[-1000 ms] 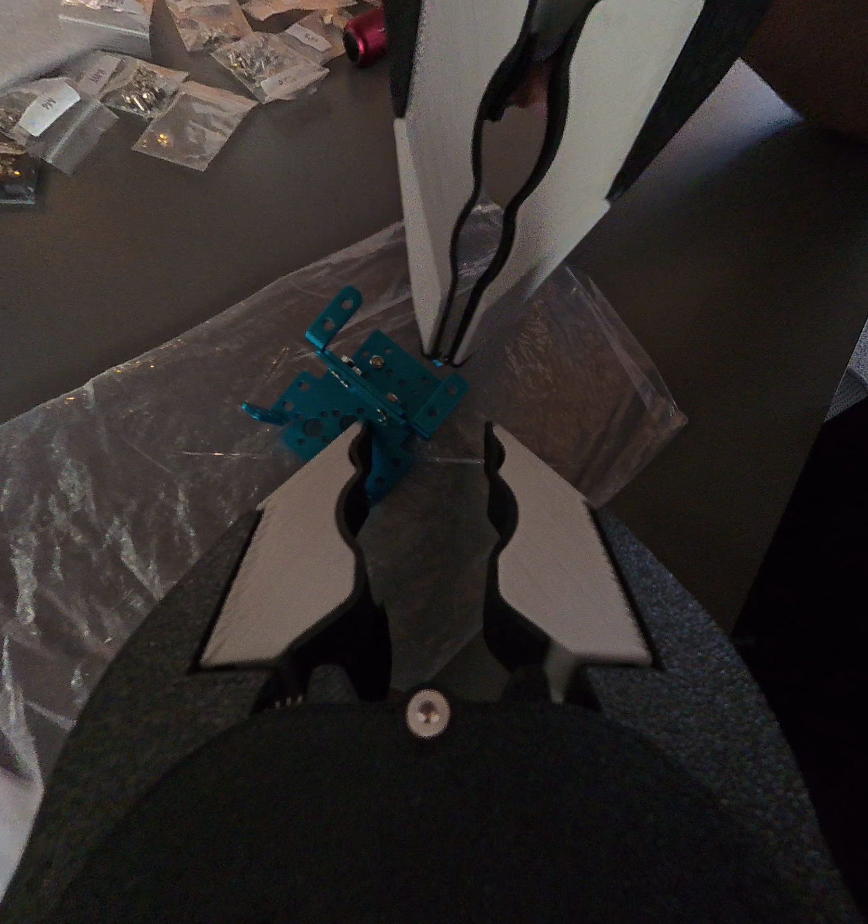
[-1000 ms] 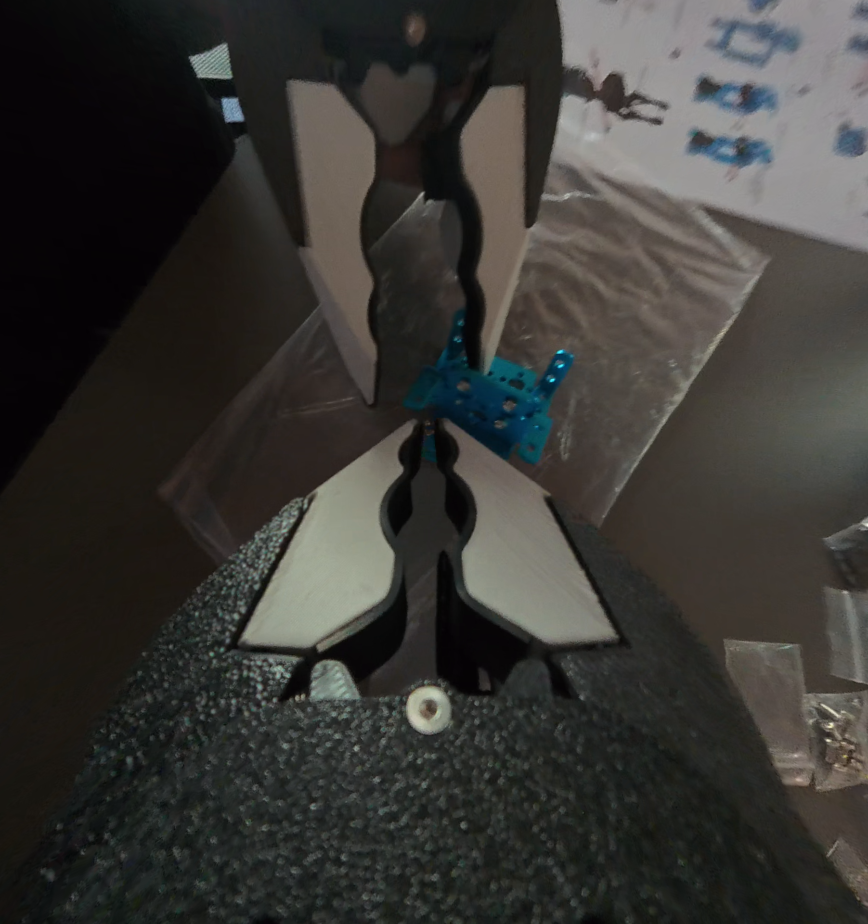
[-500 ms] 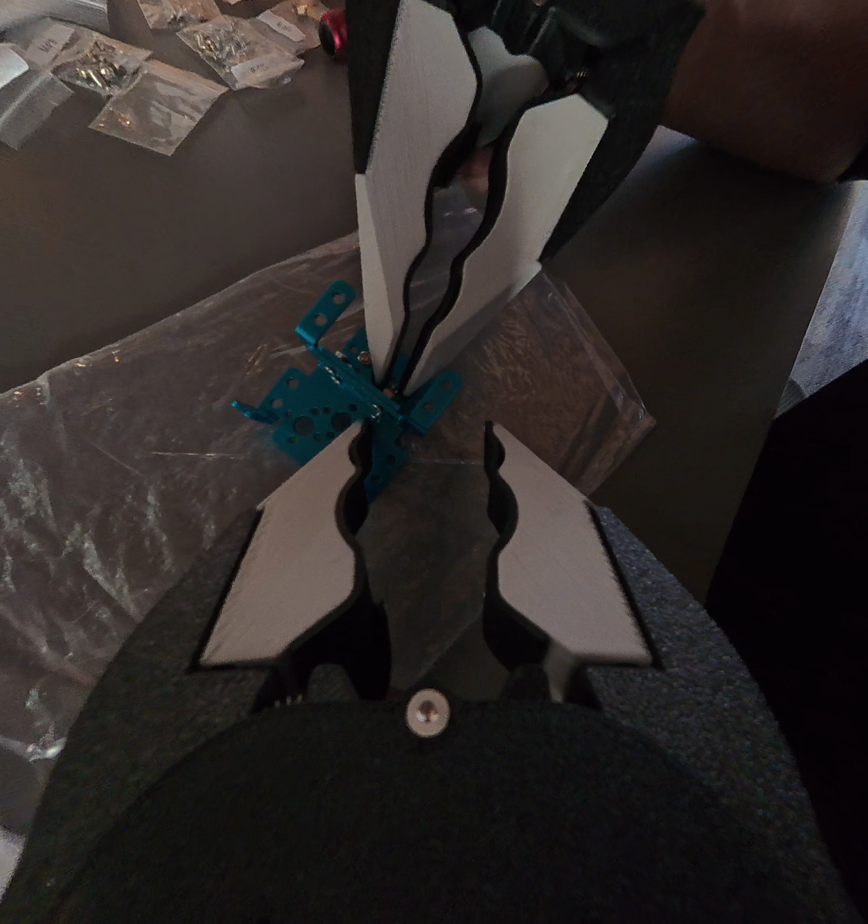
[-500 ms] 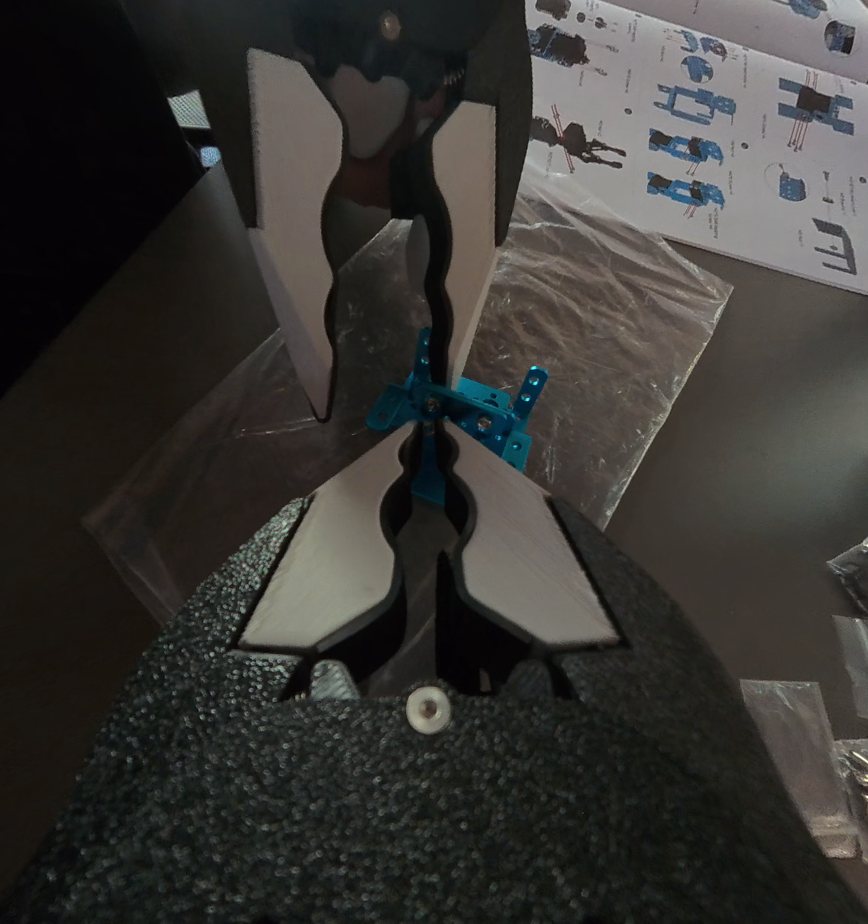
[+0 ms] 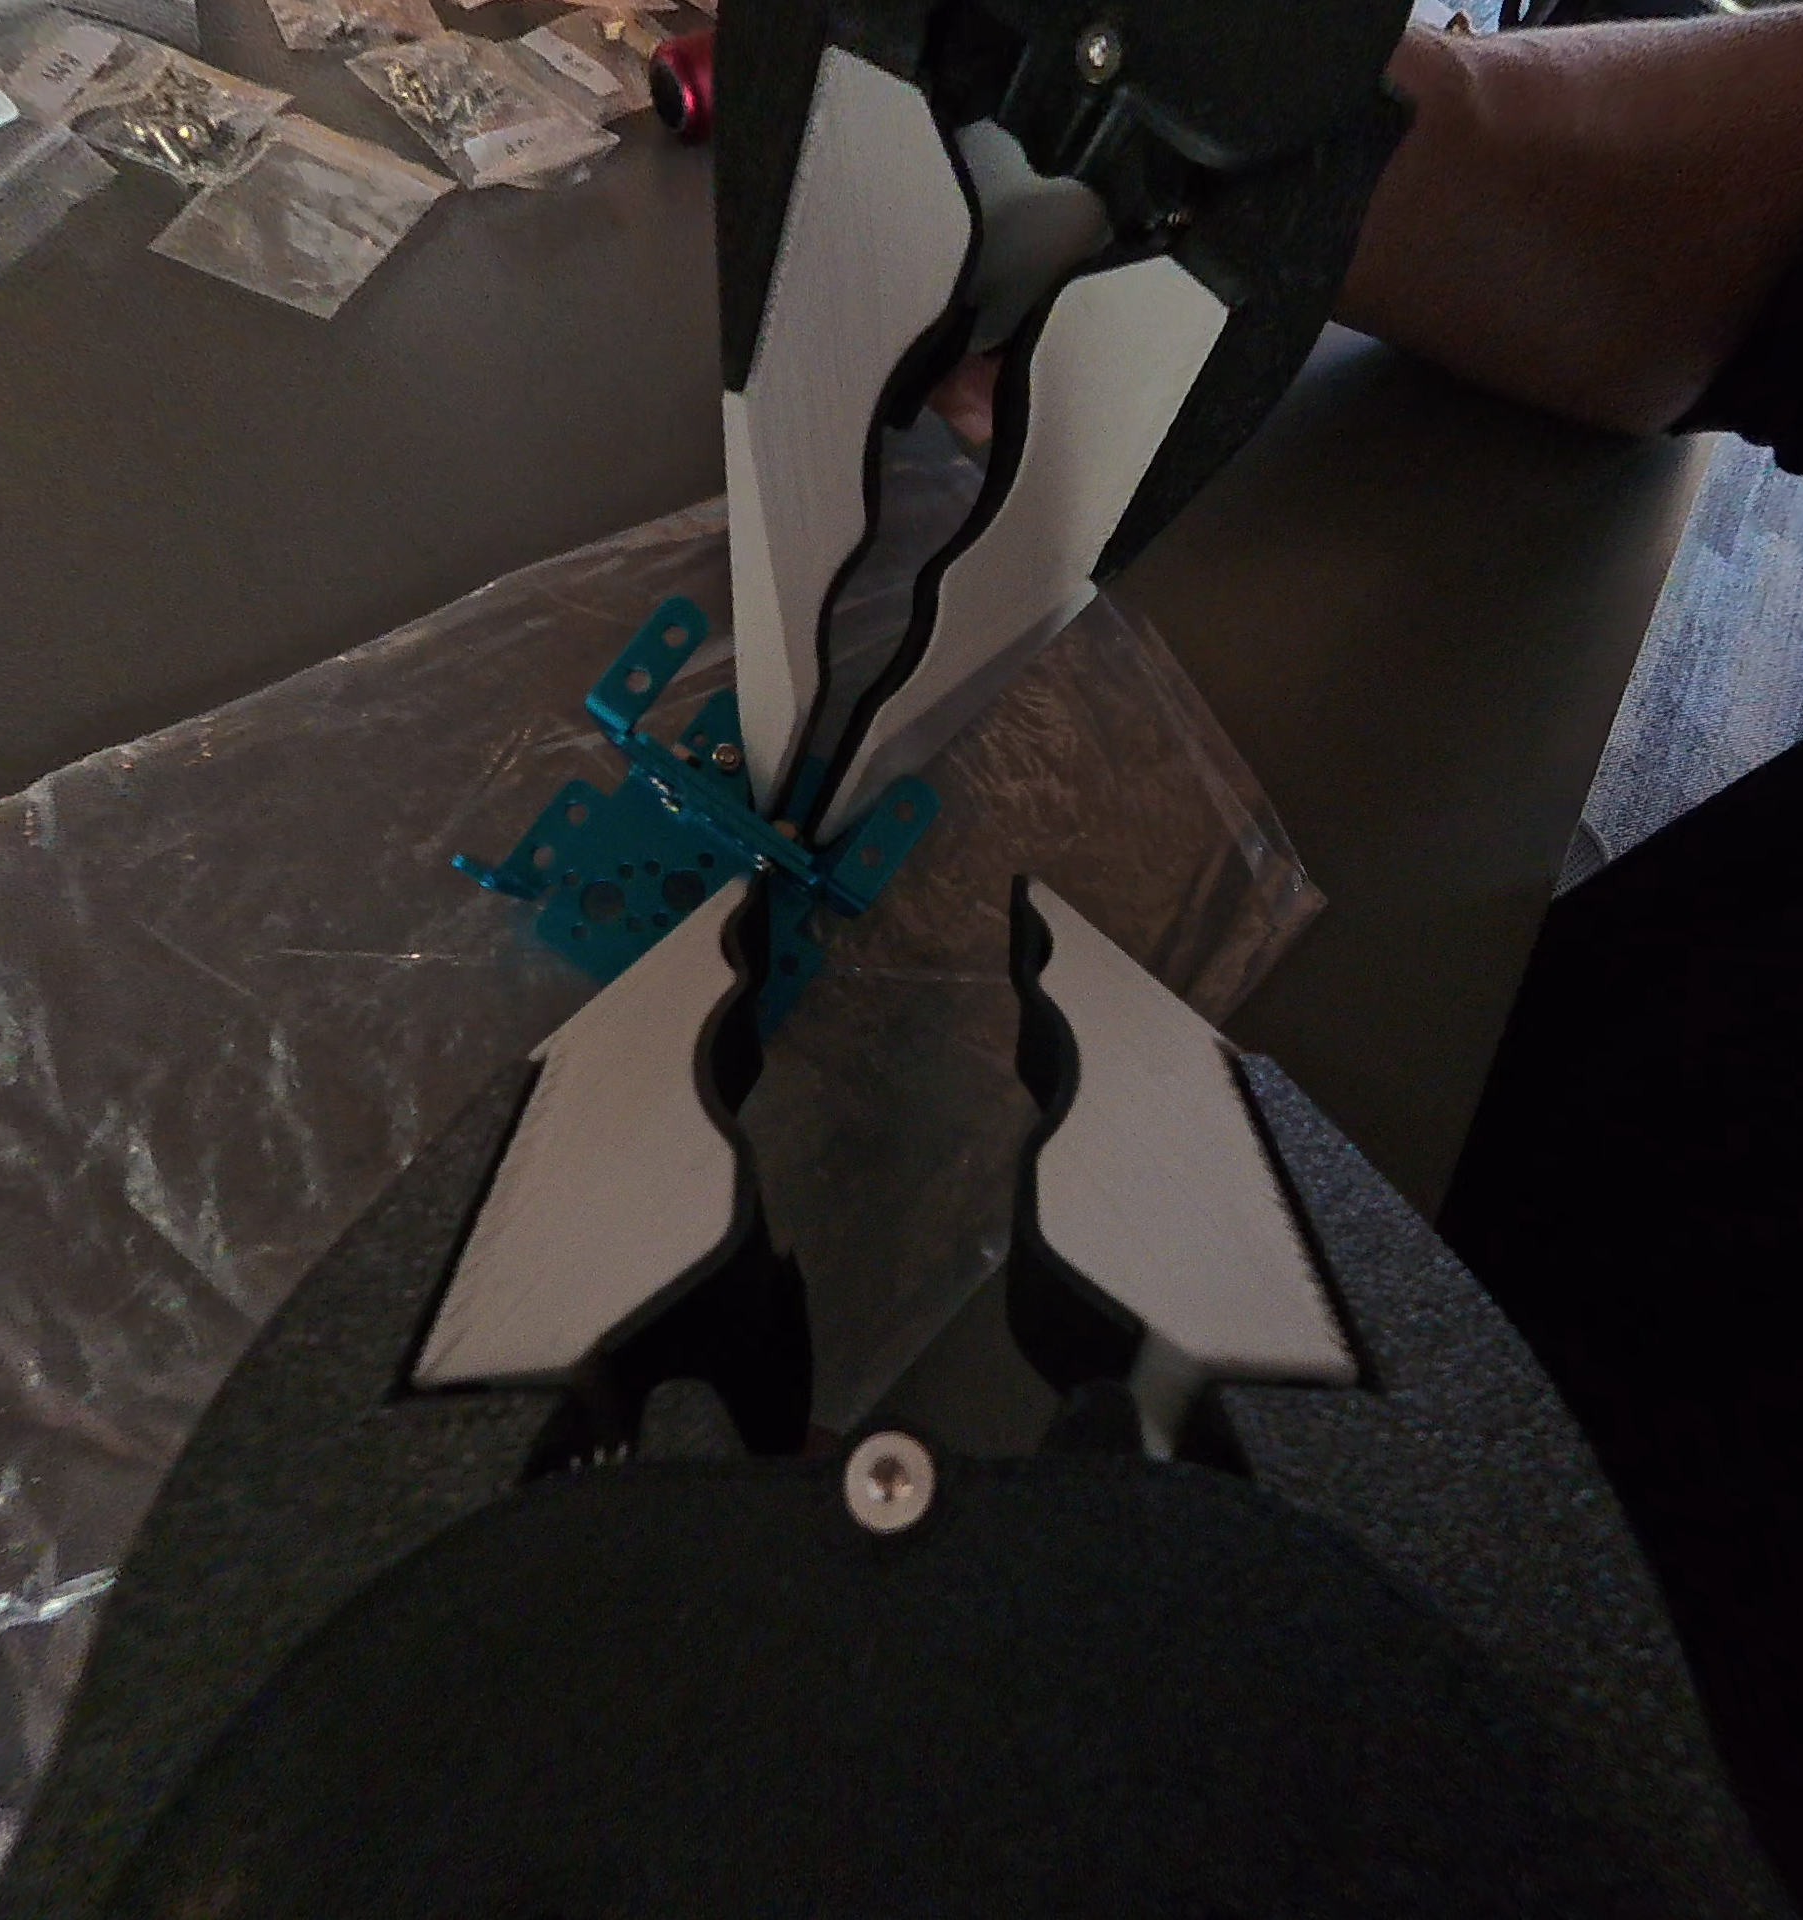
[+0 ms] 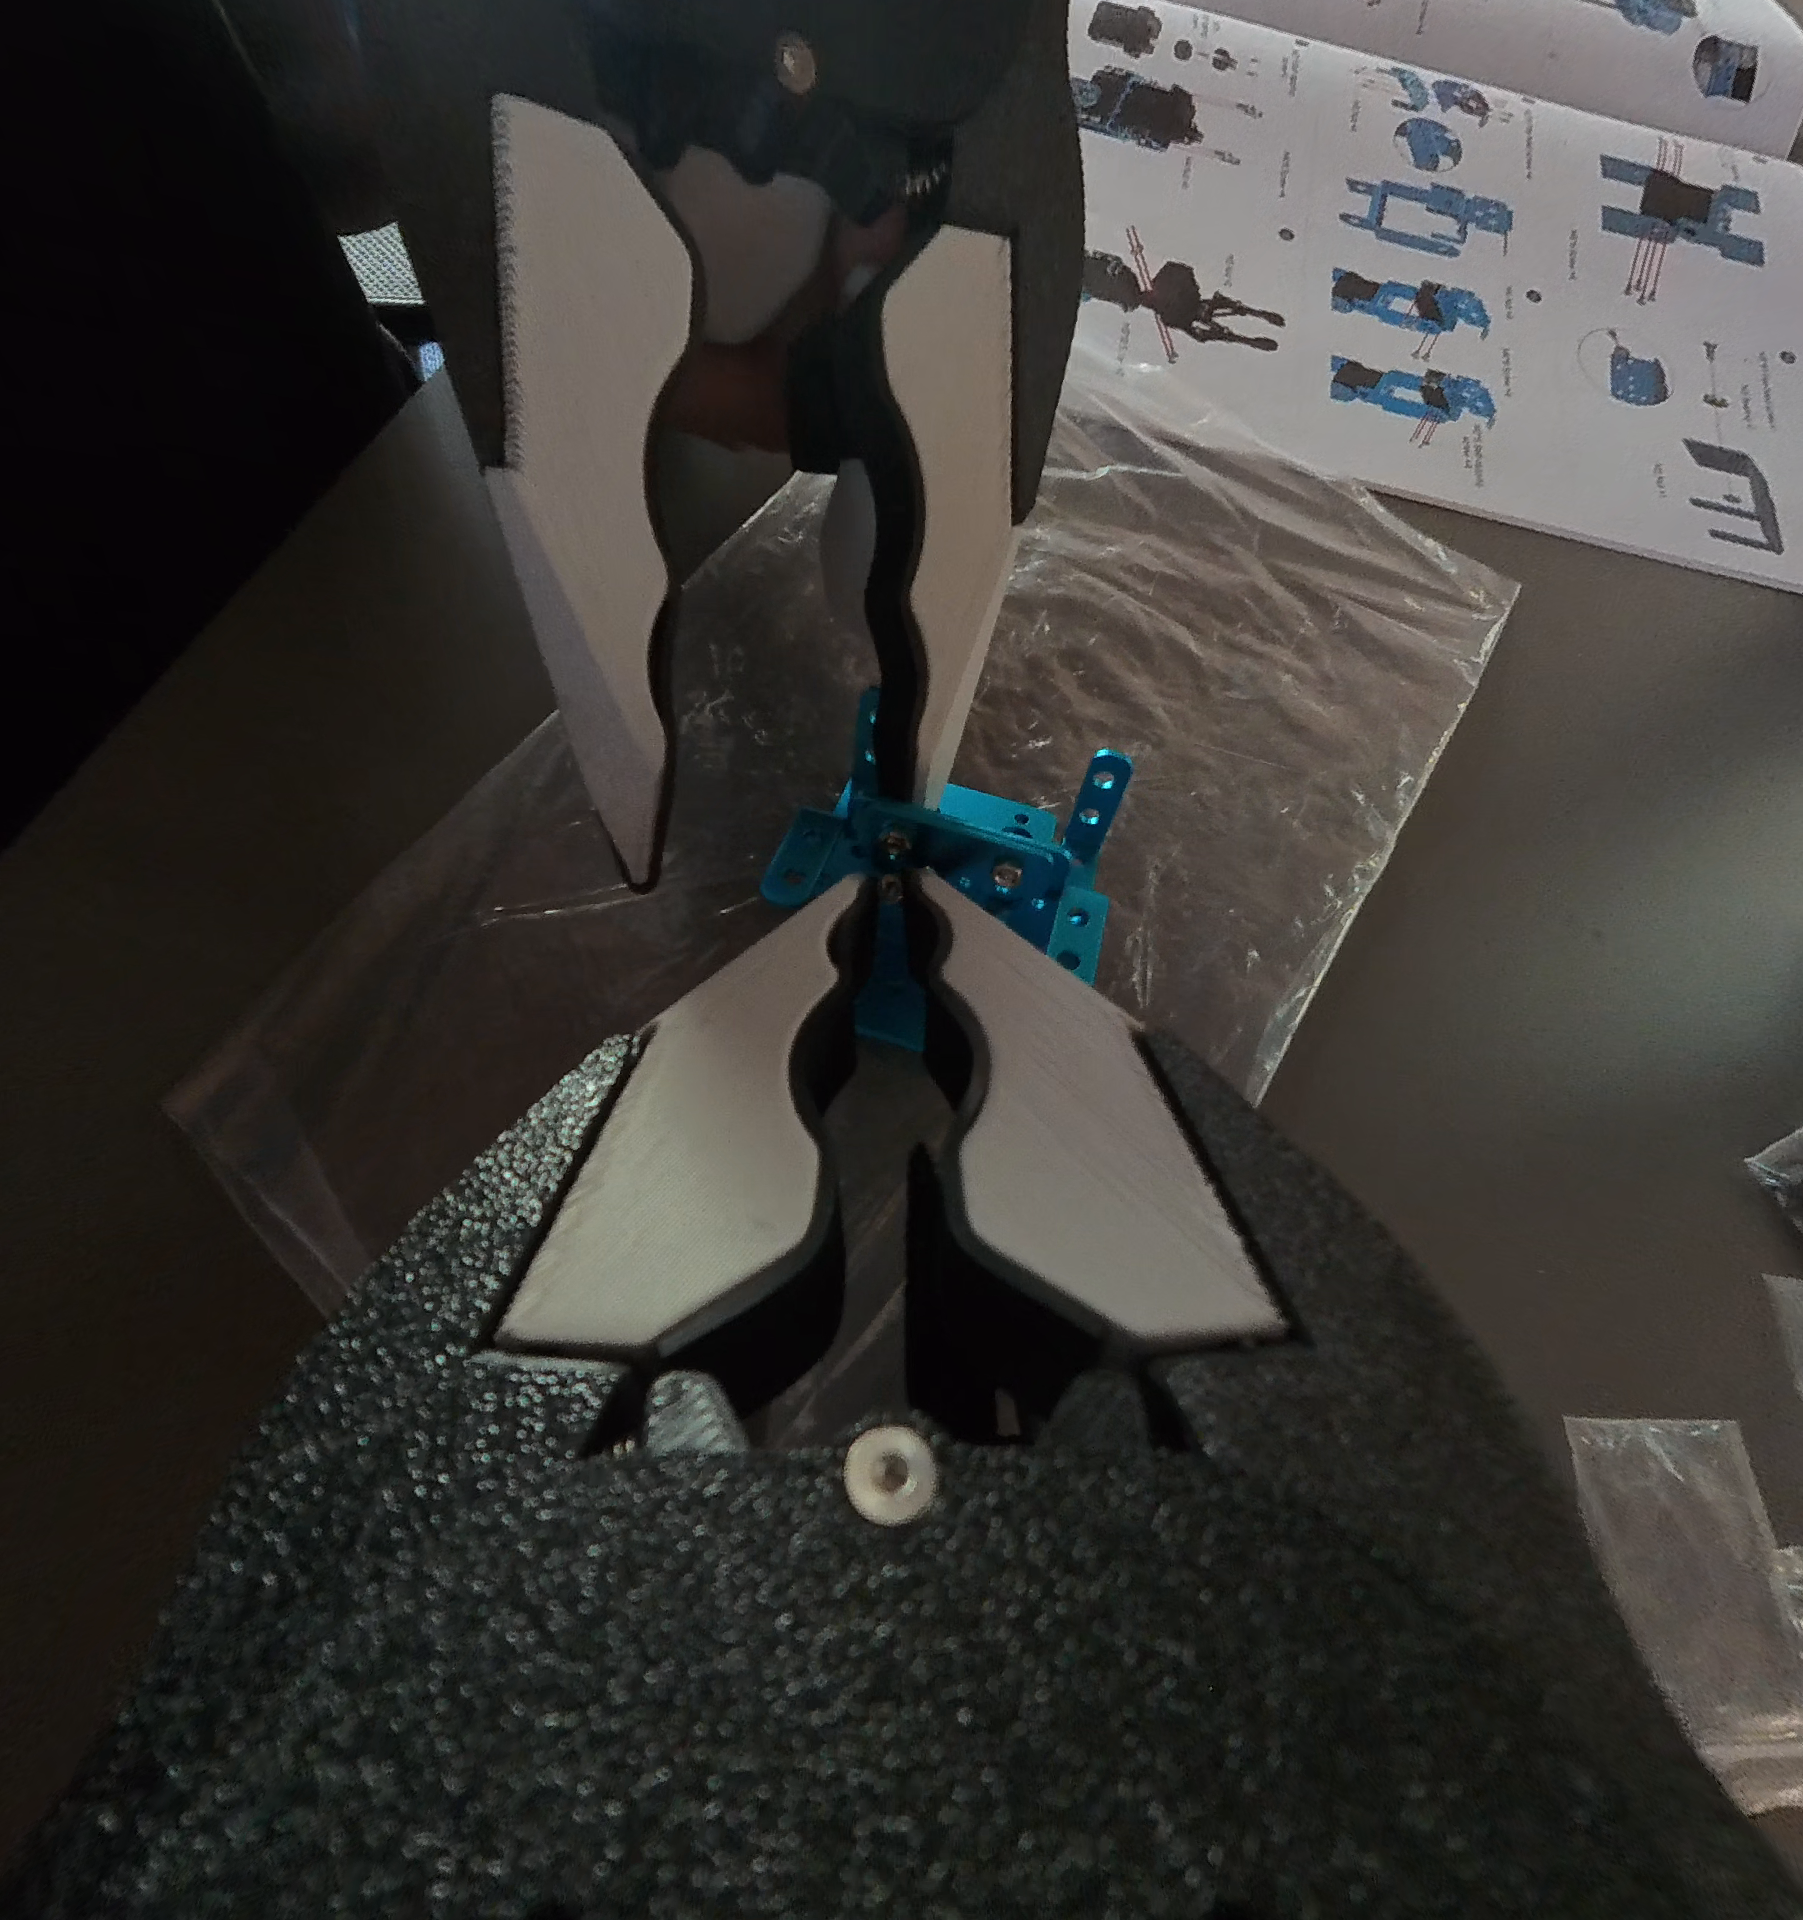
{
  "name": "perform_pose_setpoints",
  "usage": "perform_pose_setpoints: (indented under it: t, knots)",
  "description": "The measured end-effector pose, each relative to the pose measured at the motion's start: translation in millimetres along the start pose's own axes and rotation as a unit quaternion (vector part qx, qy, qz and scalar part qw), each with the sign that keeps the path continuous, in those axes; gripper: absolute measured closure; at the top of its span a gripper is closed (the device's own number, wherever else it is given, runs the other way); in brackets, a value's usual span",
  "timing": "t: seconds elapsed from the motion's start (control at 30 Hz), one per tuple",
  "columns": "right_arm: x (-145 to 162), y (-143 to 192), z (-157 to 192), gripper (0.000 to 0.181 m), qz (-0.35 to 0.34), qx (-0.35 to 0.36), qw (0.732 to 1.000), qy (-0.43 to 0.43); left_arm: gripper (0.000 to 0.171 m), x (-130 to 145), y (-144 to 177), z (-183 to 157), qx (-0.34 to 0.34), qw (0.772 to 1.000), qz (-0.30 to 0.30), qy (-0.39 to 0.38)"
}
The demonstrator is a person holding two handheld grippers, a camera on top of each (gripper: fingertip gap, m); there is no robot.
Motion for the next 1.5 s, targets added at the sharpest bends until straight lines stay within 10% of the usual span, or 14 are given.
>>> perform_pose_setpoints:
  t: [1.5]
  knots:
    - [12.7,-4.2,-9.9,0.181,0.012,-0.041,0.987,-0.155,0.129,-2.3,-1.6,5.2,-0.013,1.0,-0.005,0.005]
Point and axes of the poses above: each gripper's, where its closed fingertips meet, y back along the fingers, x out of its underside, z = x × y across the jaws, the point moved 8 cm from there along y, back along the fingers, and after that the axes turned 8 degrees about y, right-handed, at the moved point
